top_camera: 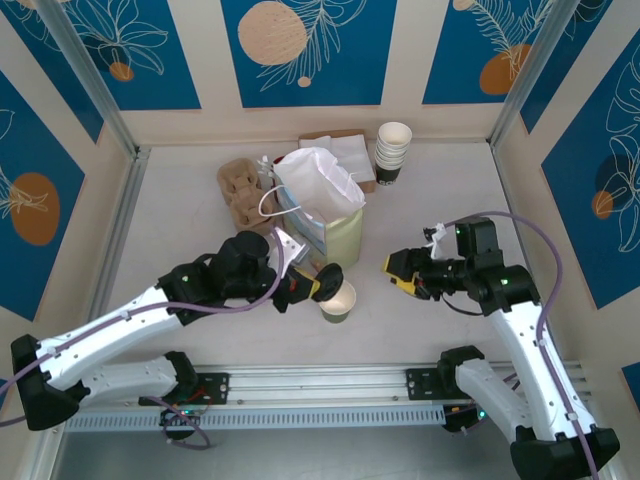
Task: Pack the takeout coffee
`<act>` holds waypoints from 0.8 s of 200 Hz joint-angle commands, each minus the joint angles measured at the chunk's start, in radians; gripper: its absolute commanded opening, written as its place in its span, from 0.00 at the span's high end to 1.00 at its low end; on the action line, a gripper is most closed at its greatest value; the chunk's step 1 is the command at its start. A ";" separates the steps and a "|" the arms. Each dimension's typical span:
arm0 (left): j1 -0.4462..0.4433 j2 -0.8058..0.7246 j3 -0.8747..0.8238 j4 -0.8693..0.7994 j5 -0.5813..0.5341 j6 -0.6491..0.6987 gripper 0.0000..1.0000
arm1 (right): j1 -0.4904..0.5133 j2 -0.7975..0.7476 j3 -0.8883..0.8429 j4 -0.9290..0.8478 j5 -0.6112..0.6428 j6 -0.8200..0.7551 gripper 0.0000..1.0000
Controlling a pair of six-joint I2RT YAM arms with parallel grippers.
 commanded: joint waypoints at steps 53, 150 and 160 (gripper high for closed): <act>0.121 0.006 -0.170 0.236 0.200 -0.250 0.98 | 0.044 -0.032 -0.137 0.142 -0.023 0.018 0.46; 0.176 0.099 -0.296 0.491 0.305 -0.409 0.96 | 0.091 -0.059 -0.306 0.389 -0.001 0.032 0.46; 0.180 0.104 -0.307 0.506 0.303 -0.419 0.96 | 0.097 -0.055 -0.312 0.402 0.007 0.031 0.46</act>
